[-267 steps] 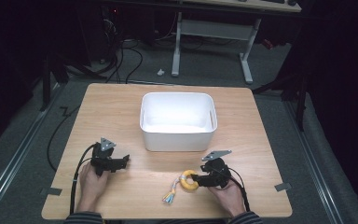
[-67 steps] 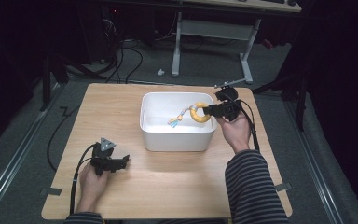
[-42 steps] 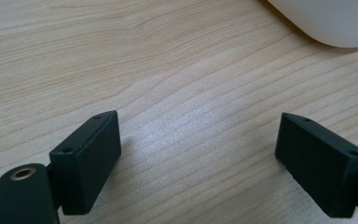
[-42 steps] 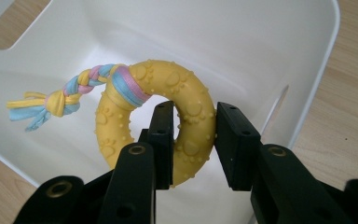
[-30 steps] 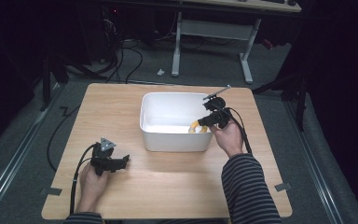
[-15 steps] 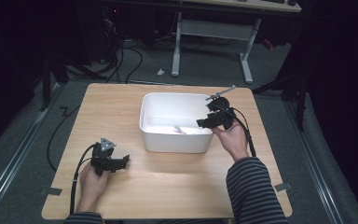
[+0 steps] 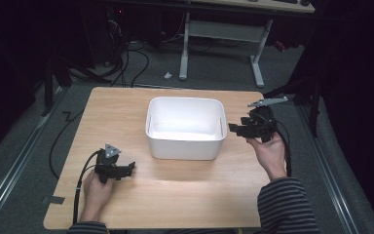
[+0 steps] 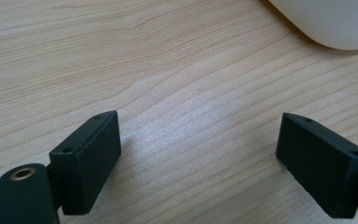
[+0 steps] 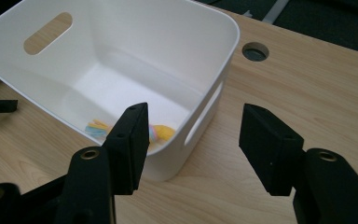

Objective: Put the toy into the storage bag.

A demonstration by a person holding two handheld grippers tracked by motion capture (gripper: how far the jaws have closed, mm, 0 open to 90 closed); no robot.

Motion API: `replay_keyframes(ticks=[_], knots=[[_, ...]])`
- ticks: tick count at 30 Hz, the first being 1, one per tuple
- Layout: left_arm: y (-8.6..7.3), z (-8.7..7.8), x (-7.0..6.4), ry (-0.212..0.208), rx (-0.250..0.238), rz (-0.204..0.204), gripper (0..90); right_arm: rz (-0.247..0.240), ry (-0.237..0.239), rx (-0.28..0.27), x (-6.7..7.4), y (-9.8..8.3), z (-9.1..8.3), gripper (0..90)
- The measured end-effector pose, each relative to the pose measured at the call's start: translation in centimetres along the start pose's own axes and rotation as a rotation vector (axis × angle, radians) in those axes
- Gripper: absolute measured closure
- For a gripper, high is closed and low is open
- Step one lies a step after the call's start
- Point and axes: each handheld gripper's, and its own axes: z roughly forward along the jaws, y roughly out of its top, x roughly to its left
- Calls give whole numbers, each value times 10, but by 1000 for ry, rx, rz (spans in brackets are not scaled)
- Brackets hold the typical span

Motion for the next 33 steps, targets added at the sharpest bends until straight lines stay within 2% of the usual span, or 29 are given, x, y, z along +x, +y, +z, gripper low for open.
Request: replay_keyframes(ticks=[14, 25, 33], knots=[[0, 0, 0, 0, 0, 0, 141, 49, -28, -23, -19, -26, -20, 428], [0, 0, 0, 0, 0, 0, 141, 69, -20, -55, -23, -41, -34, 428], [0, 0, 0, 0, 0, 1, 141, 45, -26, -55, -19, -49, -44, 427]])
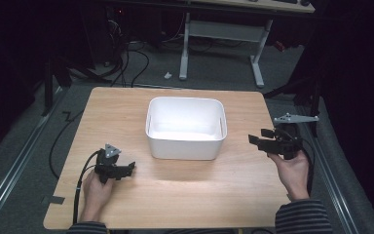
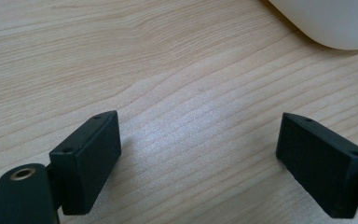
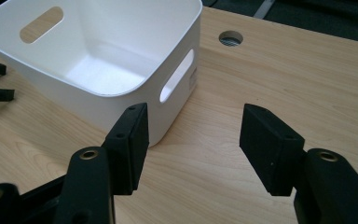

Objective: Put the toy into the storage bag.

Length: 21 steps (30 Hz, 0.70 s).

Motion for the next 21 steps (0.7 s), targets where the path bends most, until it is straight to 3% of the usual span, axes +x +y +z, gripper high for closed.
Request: replay_keyframes(ticks=[5, 21], knots=[[0, 0, 0, 0, 0, 0, 141, -12, -8, -3, 4, -3, -6, 414], [0, 0, 0, 1, 0, 0, 141, 12, 26, 1, 5, -30, -8, 416]])
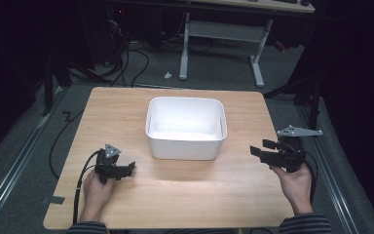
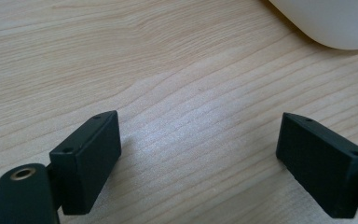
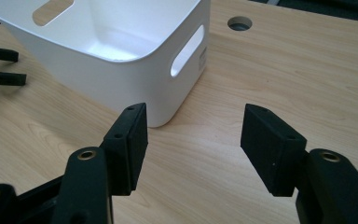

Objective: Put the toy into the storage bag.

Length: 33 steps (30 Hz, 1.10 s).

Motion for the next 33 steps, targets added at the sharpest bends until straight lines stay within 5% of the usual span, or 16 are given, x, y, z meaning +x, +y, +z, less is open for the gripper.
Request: replay_keyframes(ticks=[33], knots=[[0, 0, 0, 0, 0, 0, 141, 31, 66, 21, 9, -35, 32, 416]])
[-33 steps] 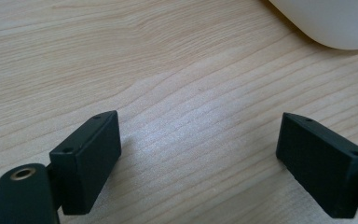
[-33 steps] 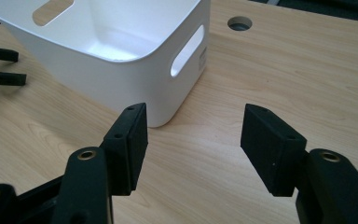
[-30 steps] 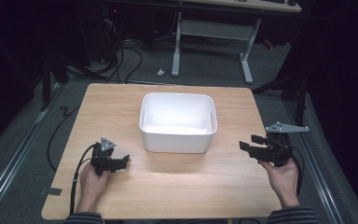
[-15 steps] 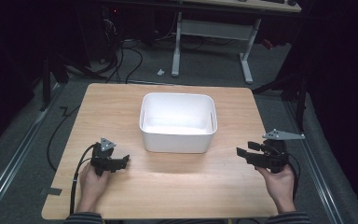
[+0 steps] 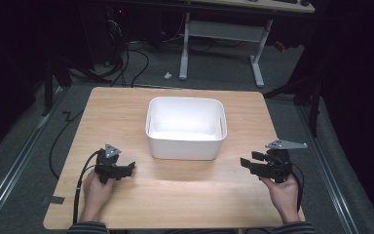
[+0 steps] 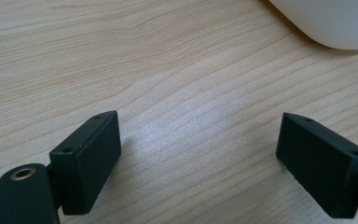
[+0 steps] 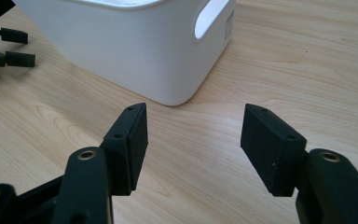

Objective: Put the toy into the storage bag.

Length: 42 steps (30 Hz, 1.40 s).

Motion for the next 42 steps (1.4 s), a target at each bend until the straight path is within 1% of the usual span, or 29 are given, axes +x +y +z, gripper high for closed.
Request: replay_keyframes(ticks=[5, 8, 12, 15, 19, 22, 33, 34, 38, 41, 42], knots=[[0, 0, 0, 0, 0, 0, 140, 5, 16, -1, -1, -3, 8, 414], [0, 0, 0, 0, 0, 0, 140, 16, 25, 3, -1, -6, 12, 414], [0, 0, 0, 0, 0, 0, 140, 25, 29, 12, -2, -10, 18, 414], [0, 0, 0, 0, 0, 0, 141, 21, 23, 19, -1, -11, 22, 413], [0, 0, 0, 0, 0, 0, 140, 21, 26, 25, 0, -15, 28, 413], [0, 0, 0, 0, 0, 0, 140, 31, 32, 34, -1, -17, 33, 412], [0, 0, 0, 0, 0, 0, 140, 28, 19, 60, 0, -23, 46, 411], [0, 0, 0, 0, 0, 0, 140, 22, 16, 58, 0, -23, 47, 411], [0, 0, 0, 0, 0, 0, 140, 26, 14, 60, 0, -25, 51, 411], [0, 0, 0, 0, 0, 0, 140, 32, 8, 77, 0, -28, 57, 411], [0, 0, 0, 0, 0, 0, 140, 26, 7, 78, -1, -28, 58, 412]])
